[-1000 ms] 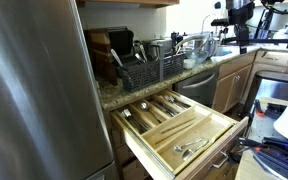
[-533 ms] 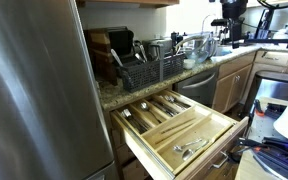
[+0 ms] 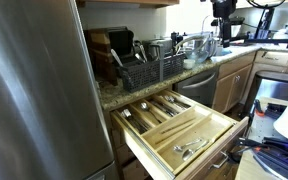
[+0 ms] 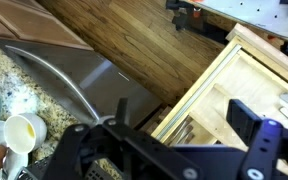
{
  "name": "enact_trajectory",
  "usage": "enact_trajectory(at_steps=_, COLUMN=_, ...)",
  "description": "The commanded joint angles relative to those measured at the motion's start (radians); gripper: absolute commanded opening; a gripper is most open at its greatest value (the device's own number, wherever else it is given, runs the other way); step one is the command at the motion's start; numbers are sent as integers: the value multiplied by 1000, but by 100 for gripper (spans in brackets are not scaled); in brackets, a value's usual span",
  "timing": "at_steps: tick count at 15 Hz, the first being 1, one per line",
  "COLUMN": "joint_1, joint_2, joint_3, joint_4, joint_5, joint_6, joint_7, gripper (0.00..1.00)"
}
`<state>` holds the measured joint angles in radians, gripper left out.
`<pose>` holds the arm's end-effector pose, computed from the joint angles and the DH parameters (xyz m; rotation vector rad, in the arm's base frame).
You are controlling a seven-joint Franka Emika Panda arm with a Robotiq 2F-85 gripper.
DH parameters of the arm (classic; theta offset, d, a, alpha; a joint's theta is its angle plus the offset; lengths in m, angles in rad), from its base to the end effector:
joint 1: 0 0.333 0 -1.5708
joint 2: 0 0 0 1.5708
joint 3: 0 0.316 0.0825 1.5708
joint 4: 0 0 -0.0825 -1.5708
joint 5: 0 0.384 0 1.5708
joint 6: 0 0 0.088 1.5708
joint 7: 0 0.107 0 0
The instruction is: Remove a spoon from the rack and put it in the second compartment from the left in the drawer
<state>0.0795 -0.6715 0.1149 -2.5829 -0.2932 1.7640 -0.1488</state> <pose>0.3285 0.0400 0.4664 2.7252 0.5410 -0.2093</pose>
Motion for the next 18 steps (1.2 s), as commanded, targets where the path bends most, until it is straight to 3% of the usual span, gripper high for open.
enact_trajectory(at_steps=1, joint_1=19, joint_2=44, joint_3=1, joint_4=34, joint_5=-17, joint_6=21, joint_7=22, gripper=100)
enact_trajectory(at_steps=18, joint_1=25, joint_2=271, joint_3=24, joint_4=221, joint_5=-46, joint_6=51, joint_7=5, gripper=100)
